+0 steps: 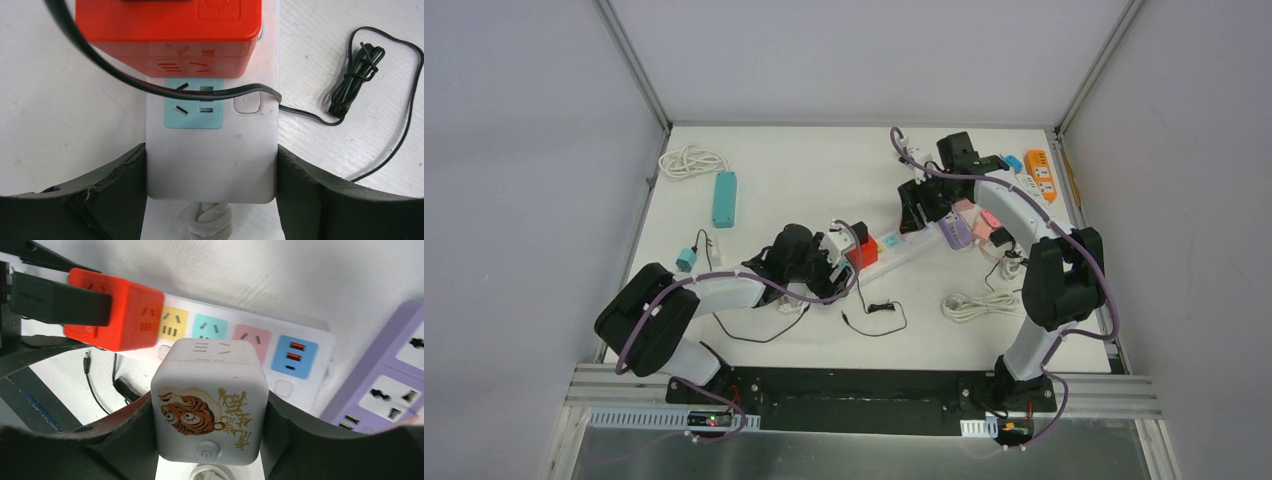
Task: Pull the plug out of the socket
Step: Remove the plug from the socket.
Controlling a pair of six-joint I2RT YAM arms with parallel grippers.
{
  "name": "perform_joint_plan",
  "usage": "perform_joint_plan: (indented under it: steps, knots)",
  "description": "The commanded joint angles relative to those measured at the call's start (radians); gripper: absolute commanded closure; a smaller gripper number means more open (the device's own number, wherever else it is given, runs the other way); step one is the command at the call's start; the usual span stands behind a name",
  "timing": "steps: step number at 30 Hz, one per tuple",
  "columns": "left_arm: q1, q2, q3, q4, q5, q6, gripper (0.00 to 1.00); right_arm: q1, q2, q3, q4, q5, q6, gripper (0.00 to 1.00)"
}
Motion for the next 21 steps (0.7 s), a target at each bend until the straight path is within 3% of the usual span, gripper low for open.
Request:
perform_joint_plan:
  steps: [1,5,9,21]
  knots:
    - [0.005,-0.086,0.015,0.009,-0.007,-0.059,0.33,-0.054,-0.052,0.037,0.022,-0.047,-0.036,0.97]
    - [0.005,-0.134,0.011,0.003,-0.008,-0.070,0.17,-0.071,-0.044,0.035,0.023,-0.058,-0.036,0.96]
    - [0.005,-0.182,0.004,-0.018,-0.023,-0.069,0.10,-0.079,-0.030,0.047,0.007,-0.076,-0.045,0.94]
    - [0.005,-0.316,0.007,-0.135,-0.095,-0.125,0.08,-0.159,-0.027,0.091,-0.028,-0.093,-0.068,0.93]
